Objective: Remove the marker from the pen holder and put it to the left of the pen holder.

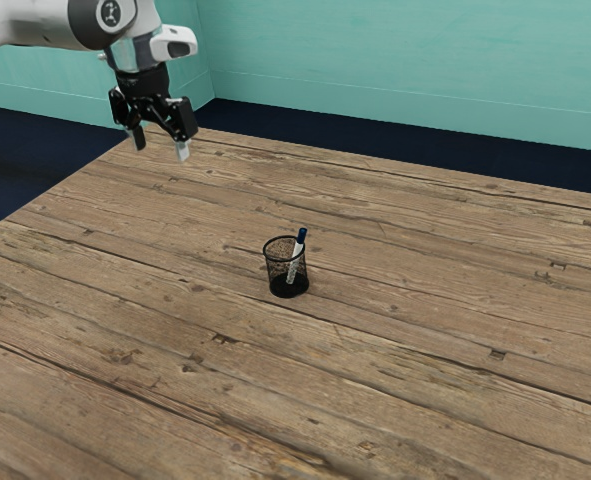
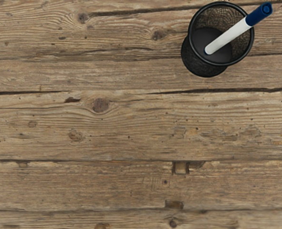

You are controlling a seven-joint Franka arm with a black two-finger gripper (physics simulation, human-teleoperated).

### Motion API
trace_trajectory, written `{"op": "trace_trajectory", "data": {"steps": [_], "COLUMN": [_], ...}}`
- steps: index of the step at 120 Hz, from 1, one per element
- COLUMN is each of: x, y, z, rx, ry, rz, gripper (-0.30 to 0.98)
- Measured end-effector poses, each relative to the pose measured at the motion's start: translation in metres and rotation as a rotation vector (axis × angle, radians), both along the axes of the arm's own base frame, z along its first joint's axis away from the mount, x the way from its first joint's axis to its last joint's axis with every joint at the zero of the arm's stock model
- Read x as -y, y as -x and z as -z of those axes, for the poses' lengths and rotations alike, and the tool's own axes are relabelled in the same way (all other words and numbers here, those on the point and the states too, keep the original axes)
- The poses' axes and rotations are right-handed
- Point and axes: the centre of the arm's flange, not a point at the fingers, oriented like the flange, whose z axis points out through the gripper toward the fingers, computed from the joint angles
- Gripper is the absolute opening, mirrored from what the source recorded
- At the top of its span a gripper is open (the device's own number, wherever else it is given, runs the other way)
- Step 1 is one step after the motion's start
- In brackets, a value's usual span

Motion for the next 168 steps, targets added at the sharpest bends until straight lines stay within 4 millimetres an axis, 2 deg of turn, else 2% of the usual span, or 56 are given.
{"op": "trace_trajectory", "data": {"steps": [24, 29, 43, 51, 61, 76, 90, 103, 129, 147, 168], "x": [0.008, 0.019, 0.058, 0.069, 0.072, 0.103, 0.113, 0.114, 0.119, 0.117, 0.118], "y": [-0.001, -0.006, -0.036, -0.049, -0.071, -0.106, -0.127, -0.137, -0.155, -0.162, -0.166], "z": [0.000, 0.003, 0.010, 0.025, 0.055, 0.091, 0.126, 0.158, 0.212, 0.236, 0.253], "rx": [0.003, 0.006, 0.036, 0.027, 0.006, 0.010, 0.003, -0.018, -0.019, -0.017, -0.009], "ry": [0.003, 0.003, 0.007, 0.011, 0.047, 0.071, 0.079, 0.081, 0.095, 0.096, 0.107], "rz": [0.026, 0.045, 0.118, 0.140, 0.142, 0.197, 0.221, 0.231, 0.256, 0.263, 0.274], "gripper": [0.69, 0.69, 0.69, 0.69, 0.69, 0.69, 0.69, 0.69, 0.69, 0.69, 0.69]}}
